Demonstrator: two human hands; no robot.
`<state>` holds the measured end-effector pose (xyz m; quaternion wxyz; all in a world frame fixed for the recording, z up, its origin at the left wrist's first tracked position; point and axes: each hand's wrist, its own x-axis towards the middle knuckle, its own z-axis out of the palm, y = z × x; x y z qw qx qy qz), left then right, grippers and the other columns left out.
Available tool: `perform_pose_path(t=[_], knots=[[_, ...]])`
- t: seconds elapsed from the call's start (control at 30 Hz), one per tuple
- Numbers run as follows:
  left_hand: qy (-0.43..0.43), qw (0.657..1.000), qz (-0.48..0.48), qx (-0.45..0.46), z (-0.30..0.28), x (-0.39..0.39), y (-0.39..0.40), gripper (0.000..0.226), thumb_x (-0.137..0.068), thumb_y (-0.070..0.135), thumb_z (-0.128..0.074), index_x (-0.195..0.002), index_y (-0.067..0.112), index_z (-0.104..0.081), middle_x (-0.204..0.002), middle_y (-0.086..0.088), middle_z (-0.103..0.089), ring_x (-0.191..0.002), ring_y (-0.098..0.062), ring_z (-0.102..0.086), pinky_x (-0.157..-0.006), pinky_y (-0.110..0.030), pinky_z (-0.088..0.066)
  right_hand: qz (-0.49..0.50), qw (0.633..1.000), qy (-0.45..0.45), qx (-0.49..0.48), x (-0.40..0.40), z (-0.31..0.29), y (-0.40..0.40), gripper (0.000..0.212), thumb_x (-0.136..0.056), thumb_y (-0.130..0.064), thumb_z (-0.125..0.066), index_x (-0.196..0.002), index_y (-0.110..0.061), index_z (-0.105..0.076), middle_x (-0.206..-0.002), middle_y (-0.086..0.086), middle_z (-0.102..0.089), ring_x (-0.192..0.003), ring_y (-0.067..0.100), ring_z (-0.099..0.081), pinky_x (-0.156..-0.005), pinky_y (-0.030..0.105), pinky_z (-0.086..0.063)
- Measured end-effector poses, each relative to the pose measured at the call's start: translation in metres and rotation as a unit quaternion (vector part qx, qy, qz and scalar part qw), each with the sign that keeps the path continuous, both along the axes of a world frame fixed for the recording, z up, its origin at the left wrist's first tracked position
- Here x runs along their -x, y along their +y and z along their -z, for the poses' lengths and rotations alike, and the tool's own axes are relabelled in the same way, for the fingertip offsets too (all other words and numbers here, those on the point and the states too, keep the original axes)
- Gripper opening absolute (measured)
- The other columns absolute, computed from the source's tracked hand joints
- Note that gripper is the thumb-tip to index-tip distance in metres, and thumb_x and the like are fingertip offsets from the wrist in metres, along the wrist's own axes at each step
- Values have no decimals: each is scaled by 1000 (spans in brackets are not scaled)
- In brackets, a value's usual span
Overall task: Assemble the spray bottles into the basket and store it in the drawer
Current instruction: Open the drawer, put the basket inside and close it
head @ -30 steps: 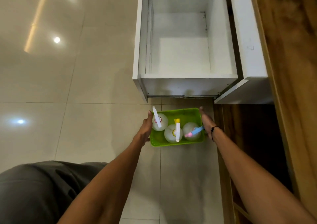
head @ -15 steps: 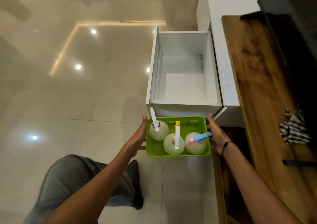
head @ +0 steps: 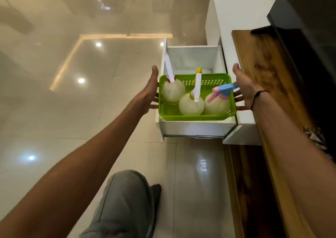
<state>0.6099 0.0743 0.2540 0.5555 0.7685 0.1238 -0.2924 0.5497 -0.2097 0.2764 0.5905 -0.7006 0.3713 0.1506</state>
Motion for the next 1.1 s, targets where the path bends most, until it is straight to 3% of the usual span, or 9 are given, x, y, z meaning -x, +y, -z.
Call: perform_pose_path(t=[0.13, 0.27, 0.43, 0.53, 0.63, 0.7, 0.87, 1.0, 1.1], knots=[[24, 999, -11, 22, 17, -44, -32, 105, -93, 88, -6, -146, 16, -60, -118, -18, -67, -113, -33, -64, -90, -43, -53, -8, 999, 28, 31, -44, 7, -13, 72, -86, -90, -27, -85, -23, -54, -93, 11, -65, -82, 26, -64, -62, 36, -48], [59, 997, -27, 36, 54, -69, -56, 104, -93, 88, -6, -149, 17, -56, -131, -18, -61, -125, -33, -59, -93, -39, -52, -19, 997, 54, 50, -77, 36, -15, 74, -92, -84, -22, -86, -19, -57, -60, 6, -69, -61, 22, -65, -60, 35, -48], [93, 992, -65, 61, 100, -83, -74, 87, -98, 83, -7, -82, 16, -61, -83, -8, -59, -76, -21, -57, -45, -22, -51, -22, 993, 108, 37, -103, 84, -10, 81, -91, -84, -21, -132, -20, -48, -138, 11, -59, -123, 31, -57, -110, 52, -40], [91, 990, -76, 74, 131, -94, -82, 86, -98, 83, -4, -85, 22, -63, -92, -9, -61, -93, -26, -63, -91, -37, -57, -13, 990, 135, 22, -112, 109, -5, 79, -90, -85, -21, -132, -22, -44, -154, 9, -49, -137, 29, -52, -111, 46, -39], [108, 989, -78, 61, 154, -100, -88, 99, -94, 87, -5, -131, 17, -65, -142, -19, -58, -137, -37, -53, -122, -53, -41, -24, 991, 126, 23, -124, 130, -7, 79, -96, -78, -17, -144, -20, -43, -149, 23, -46, -139, 35, -46, -125, 55, -18], [124, 987, -87, 45, 168, -103, -91, 104, -93, 88, -7, -154, 17, -49, -159, -19, -46, -145, -38, -46, -124, -54, -37, -32, 993, 111, 29, -130, 144, -9, 75, -101, -71, -16, -151, -19, -38, -152, 23, -43, -144, 35, -41, -127, 55, -15], [143, 983, -112, 32, 203, -113, -98, 103, -94, 87, -7, -164, 17, -36, -167, -19, -36, -152, -39, -37, -127, -56, -31, -27, 996, 71, 45, -142, 189, -13, 69, -109, -54, -19, -164, -12, -14, -170, 13, -18, -156, 33, -24, -126, 48, -22], [151, 980, -130, 22, 224, -119, -99, 103, -94, 87, -7, -167, 17, -28, -170, -19, -32, -156, -40, -31, -129, -58, -24, -31, 983, 171, 52, -143, 218, -11, 83, -102, -70, -16, -163, -14, -14, -155, 10, -37, -131, 35, -46, -125, 54, -24], [158, 978, -130, 25, 235, -120, -100, 100, -96, 85, -9, -166, 17, -33, -167, -18, -39, -154, -38, -38, -128, -55, -28, -26, 983, 163, 77, -147, 229, -11, 81, -104, -66, -17, -162, -10, -18, -161, 16, -34, -144, 32, -40, -119, 49, -30]])
